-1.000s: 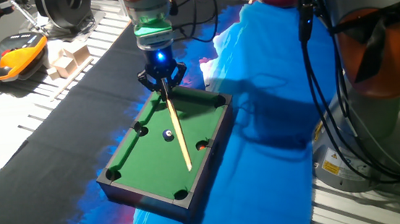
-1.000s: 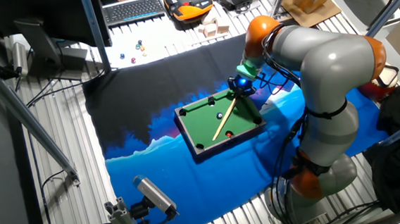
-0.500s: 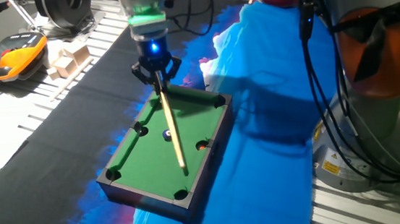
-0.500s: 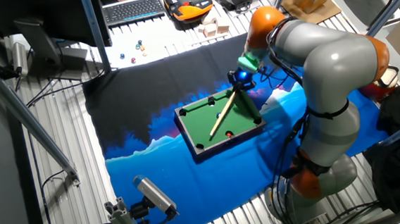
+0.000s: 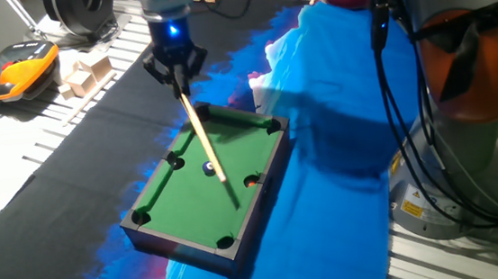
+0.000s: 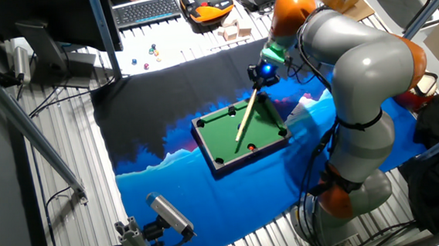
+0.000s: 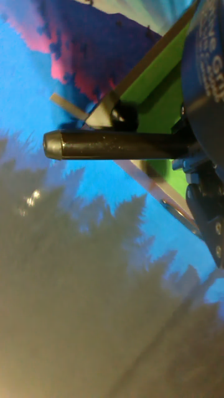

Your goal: Hit the pool ball

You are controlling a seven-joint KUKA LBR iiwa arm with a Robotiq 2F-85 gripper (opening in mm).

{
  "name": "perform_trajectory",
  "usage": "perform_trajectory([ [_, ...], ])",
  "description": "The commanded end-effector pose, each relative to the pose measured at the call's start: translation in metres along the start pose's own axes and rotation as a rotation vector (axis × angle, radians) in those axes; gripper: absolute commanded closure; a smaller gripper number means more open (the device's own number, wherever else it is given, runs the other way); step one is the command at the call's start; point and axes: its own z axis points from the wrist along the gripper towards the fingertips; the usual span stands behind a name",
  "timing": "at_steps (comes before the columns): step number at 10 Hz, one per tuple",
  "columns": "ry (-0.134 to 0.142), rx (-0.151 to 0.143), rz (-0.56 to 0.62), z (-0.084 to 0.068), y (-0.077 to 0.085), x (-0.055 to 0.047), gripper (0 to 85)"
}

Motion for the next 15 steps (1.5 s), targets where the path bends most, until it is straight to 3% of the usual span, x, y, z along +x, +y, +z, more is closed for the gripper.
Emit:
perform_trajectory([
  [1,0.003,0.002,-0.032,-0.005,0.004,0.0,85.0],
  [3,0.006,0.016,-0.083,-0.013,0.014,0.0,85.0],
  [5,-0.003,0.05,-0.153,-0.013,0.019,-0.001,85.0],
  [8,0.001,0.043,-0.203,-0.013,0.019,-0.001,85.0],
  [11,-0.013,0.066,-0.238,-0.013,0.019,-0.001,85.0],
  [12,-0.039,0.068,-0.253,-0.013,0.019,-0.001,85.0],
  [13,-0.112,0.078,-0.305,-0.013,0.019,-0.001,85.0],
  [14,-0.153,0.077,-0.338,-0.013,0.019,-0.001,85.0],
  [15,-0.164,0.076,-0.35,-0.013,0.019,-0.001,85.0],
])
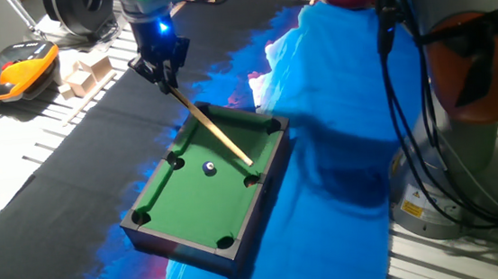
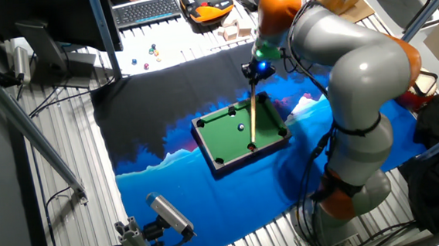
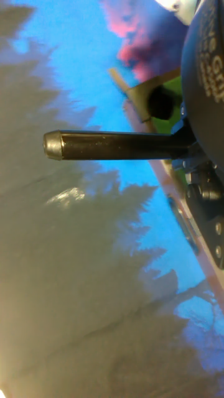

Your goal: Hit the pool ball

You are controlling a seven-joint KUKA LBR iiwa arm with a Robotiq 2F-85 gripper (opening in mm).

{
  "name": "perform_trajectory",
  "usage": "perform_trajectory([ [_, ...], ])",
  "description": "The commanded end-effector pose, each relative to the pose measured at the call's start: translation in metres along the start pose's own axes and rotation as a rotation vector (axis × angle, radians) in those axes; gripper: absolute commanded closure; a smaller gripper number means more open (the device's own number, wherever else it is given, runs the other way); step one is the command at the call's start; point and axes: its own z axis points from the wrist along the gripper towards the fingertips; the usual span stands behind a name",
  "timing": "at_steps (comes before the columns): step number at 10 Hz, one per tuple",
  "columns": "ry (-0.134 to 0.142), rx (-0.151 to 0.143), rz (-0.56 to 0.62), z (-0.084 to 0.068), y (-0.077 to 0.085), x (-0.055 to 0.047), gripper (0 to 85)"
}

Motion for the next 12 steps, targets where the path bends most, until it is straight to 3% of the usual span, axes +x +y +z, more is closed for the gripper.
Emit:
perform_trajectory([
  [1,0.003,-0.001,0.0,0.0005,-0.0001,0.0001,85.0],
  [6,-0.01,-0.001,-0.019,0.0005,-0.0001,0.0001,85.0],
  [10,-0.062,0.002,-0.033,0.0005,-0.0001,0.0001,85.0],
  [12,-0.037,-0.016,-0.029,0.0005,-0.0001,0.0001,85.0],
])
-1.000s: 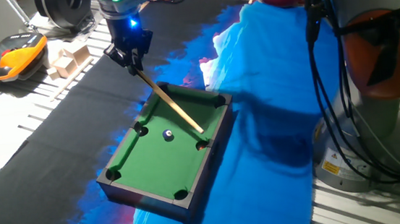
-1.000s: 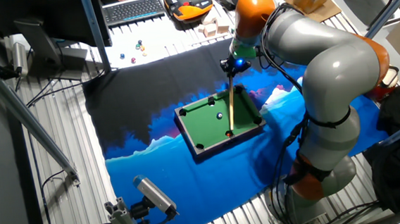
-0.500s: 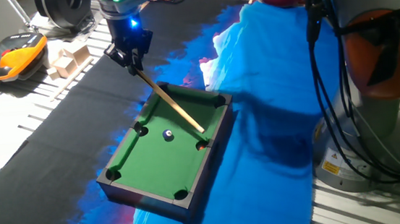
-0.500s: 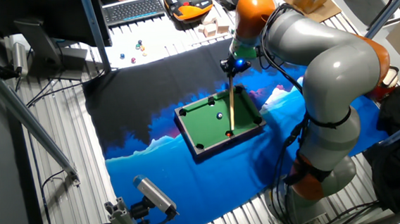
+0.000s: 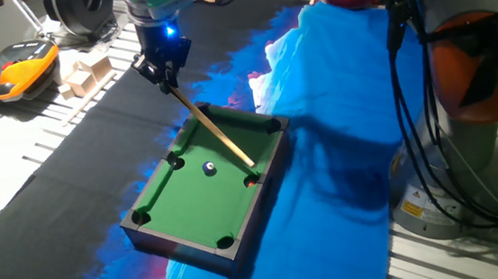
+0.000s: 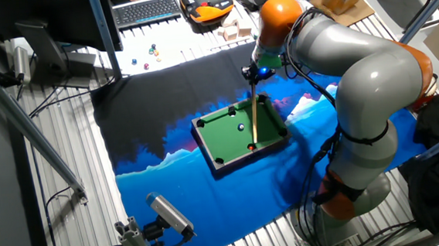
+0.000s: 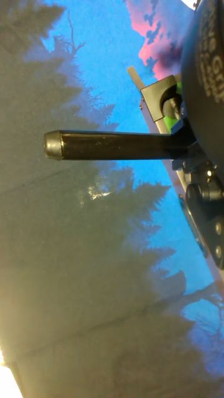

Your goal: Hit the pool ball

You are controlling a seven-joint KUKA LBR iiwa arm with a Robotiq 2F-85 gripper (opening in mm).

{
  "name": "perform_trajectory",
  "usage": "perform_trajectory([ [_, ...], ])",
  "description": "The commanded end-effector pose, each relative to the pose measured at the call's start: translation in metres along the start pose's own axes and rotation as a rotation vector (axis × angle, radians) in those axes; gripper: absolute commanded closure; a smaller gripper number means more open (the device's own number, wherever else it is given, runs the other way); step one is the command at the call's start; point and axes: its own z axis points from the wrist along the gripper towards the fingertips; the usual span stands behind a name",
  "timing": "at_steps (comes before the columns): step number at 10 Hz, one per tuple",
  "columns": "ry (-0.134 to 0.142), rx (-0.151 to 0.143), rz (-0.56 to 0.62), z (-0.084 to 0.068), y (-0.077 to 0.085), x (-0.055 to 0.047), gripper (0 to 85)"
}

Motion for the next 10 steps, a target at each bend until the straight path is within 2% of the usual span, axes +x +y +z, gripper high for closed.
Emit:
perform_trajectory([
  [1,0.007,-0.001,0.001,0.0,0.0,0.0,85.0],
  [3,0.01,-0.007,-0.001,0.0,0.0,0.0,85.0],
  [4,0.004,-0.008,-0.01,-0.003,0.0,-0.005,85.0],
  [5,0.0,-0.024,-0.005,-0.007,-0.001,-0.015,85.0],
  [6,-0.005,-0.026,-0.001,-0.008,-0.002,-0.022,85.0],
  [8,-0.005,-0.025,0.007,-0.014,0.0,-0.032,85.0],
  [10,-0.015,-0.038,0.022,-0.013,0.0,-0.039,85.0],
])
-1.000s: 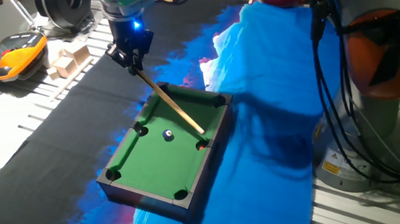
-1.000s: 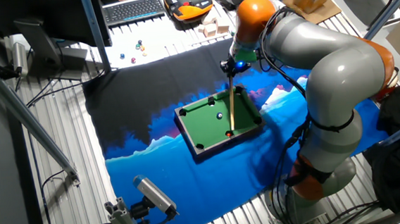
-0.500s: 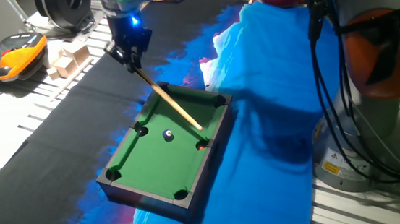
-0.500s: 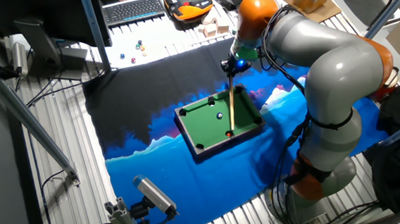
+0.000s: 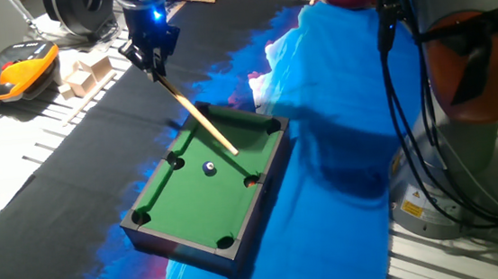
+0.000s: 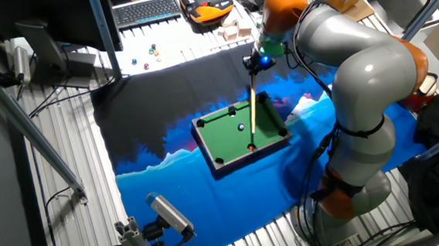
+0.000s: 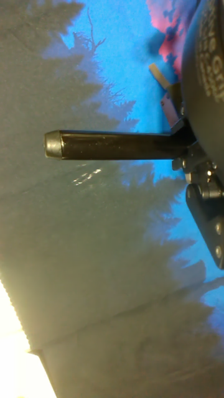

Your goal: Hit the pool ball

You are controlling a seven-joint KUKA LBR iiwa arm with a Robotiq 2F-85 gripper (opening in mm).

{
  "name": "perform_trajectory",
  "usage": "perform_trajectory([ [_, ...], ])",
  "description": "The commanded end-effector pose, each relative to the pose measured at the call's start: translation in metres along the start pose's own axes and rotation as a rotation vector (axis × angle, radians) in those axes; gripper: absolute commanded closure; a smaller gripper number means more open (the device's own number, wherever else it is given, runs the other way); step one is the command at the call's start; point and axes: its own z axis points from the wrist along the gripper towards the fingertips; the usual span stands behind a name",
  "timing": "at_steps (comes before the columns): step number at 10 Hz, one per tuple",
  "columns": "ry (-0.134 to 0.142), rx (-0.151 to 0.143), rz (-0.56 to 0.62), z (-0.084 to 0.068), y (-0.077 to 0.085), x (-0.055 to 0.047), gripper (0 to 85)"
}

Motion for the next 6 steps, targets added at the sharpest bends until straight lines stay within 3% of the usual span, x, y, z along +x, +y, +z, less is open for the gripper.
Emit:
perform_trajectory([
  [1,-0.01,0.005,0.001,0.0019,0.0006,-0.0019,85.0],
  [3,-0.014,0.008,0.003,0.0017,0.0004,-0.0017,85.0],
  [6,0.019,0.003,0.003,0.0017,0.0004,-0.0017,85.0],
])
